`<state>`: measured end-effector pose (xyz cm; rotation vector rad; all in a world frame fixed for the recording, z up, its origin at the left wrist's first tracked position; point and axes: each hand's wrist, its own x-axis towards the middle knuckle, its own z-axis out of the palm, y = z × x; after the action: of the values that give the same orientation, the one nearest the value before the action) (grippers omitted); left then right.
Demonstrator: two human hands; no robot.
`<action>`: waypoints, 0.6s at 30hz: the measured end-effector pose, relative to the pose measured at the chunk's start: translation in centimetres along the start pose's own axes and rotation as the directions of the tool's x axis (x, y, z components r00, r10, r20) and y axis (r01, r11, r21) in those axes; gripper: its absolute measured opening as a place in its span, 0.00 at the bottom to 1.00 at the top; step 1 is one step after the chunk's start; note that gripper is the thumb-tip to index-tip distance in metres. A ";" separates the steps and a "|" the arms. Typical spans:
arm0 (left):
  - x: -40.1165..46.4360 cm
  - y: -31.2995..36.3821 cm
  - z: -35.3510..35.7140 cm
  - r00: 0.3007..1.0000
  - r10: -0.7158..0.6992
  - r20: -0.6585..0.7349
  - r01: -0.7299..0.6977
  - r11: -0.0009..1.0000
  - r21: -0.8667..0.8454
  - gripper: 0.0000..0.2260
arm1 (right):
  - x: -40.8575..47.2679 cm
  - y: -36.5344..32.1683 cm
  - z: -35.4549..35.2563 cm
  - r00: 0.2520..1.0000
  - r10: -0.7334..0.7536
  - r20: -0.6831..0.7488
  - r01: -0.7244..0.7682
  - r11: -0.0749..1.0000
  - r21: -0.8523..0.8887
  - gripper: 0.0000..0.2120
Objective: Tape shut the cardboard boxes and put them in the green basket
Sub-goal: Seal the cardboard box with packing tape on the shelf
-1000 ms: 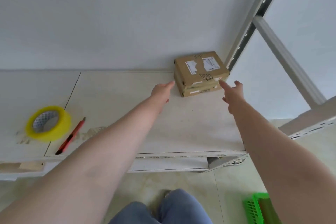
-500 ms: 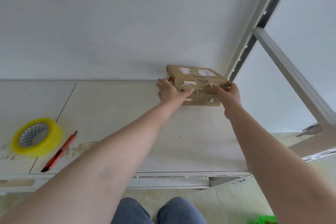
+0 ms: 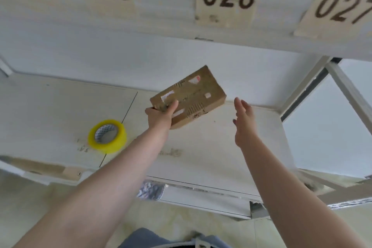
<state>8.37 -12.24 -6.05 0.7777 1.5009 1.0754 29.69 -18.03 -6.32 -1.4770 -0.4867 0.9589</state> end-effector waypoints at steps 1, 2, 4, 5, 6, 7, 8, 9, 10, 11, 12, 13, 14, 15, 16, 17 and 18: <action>0.2 0.4 -1.8 0.997 -0.079 0.016 0.080 0.996 -0.029 0.26 | -0.7 0.9 1.0 0.997 0.054 0.049 -0.053 0.998 -0.020 0.34; 0.6 0.8 -3.5 0.985 -0.160 0.064 0.163 0.986 -0.039 0.26 | -1.5 1.6 2.1 0.990 0.089 0.109 -0.085 0.996 -0.038 0.38; 1.2 1.7 -7.1 0.925 -0.310 0.220 0.320 0.947 -0.008 0.29 | -3.3 2.7 4.7 0.965 0.099 0.242 -0.089 0.995 -0.053 0.47; 1.6 2.0 -9.0 0.882 -0.364 0.301 0.373 0.927 0.028 0.32 | -4.3 3.0 6.1 0.946 0.086 0.312 -0.073 0.996 -0.053 0.49; 1.9 2.3 -10.8 0.845 -0.396 0.359 0.404 0.913 0.057 0.33 | -5.3 3.2 7.8 0.922 0.069 0.381 -0.056 0.997 -0.047 0.49; 2.4 2.6 -12.8 0.817 -0.420 0.396 0.424 0.902 0.081 0.33 | -6.2 3.4 9.6 0.895 0.054 0.442 -0.047 0.999 -0.029 0.46; 2.8 2.8 -14.6 0.797 -0.438 0.415 0.432 0.895 0.114 0.34 | -7.1 3.5 11.5 0.870 0.046 0.490 -0.053 0.999 0.000 0.42; 3.3 3.0 -16.3 0.781 -0.462 0.421 0.436 0.885 0.164 0.35 | -8.1 3.7 13.5 0.852 0.043 0.521 -0.065 0.998 0.025 0.38; 3.8 3.2 -17.9 0.775 -0.485 0.405 0.423 0.875 0.237 0.37 | -9.2 3.8 15.5 0.845 0.041 0.533 -0.075 0.996 0.041 0.35; 4.1 3.6 -19.4 0.782 -0.496 0.376 0.393 0.862 0.320 0.37 | -10.4 4.1 17.6 0.849 0.043 0.526 -0.087 0.995 0.058 0.33; 4.4 3.8 -20.8 0.802 -0.494 0.336 0.367 0.851 0.375 0.37 | -11.5 4.6 19.6 0.862 0.053 0.504 -0.108 0.991 0.080 0.31; 4.7 4.0 -22.1 0.825 -0.481 0.296 0.352 0.848 0.396 0.36 | -12.6 5.2 21.6 0.877 0.070 0.476 -0.133 0.986 0.101 0.29; 5.1 4.2 -23.5 0.862 -0.445 0.243 0.329 0.855 0.401 0.35 | -13.5 5.9 23.4 0.887 0.088 0.453 -0.156 0.981 0.114 0.26; 5.6 4.4 -24.9 0.913 -0.371 0.169 0.278 0.869 0.409 0.35 | -14.2 6.5 25.3 0.894 0.110 0.434 -0.177 0.977 0.119 0.23; 6.2 4.7 -26.6 0.958 -0.270 0.098 0.205 0.881 0.427 0.34 | -15.0 7.0 27.0 0.897 0.136 0.421 -0.201 0.973 0.114 0.22; 6.7 5.0 -28.2 0.982 -0.173 0.073 0.126 0.896 0.427 0.33 | -15.7 7.5 28.7 0.896 0.163 0.413 -0.223 0.970 0.100 0.21; 7.0 5.4 -29.7 0.990 -0.098 0.100 0.050 0.917 0.395 0.32 | -16.4 8.0 30.2 0.891 0.191 0.411 -0.244 0.967 0.079 0.22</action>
<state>-22.48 -10.35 -3.44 1.0334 1.6520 0.6630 -5.31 -13.77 -6.69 -1.2350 -0.5485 1.4620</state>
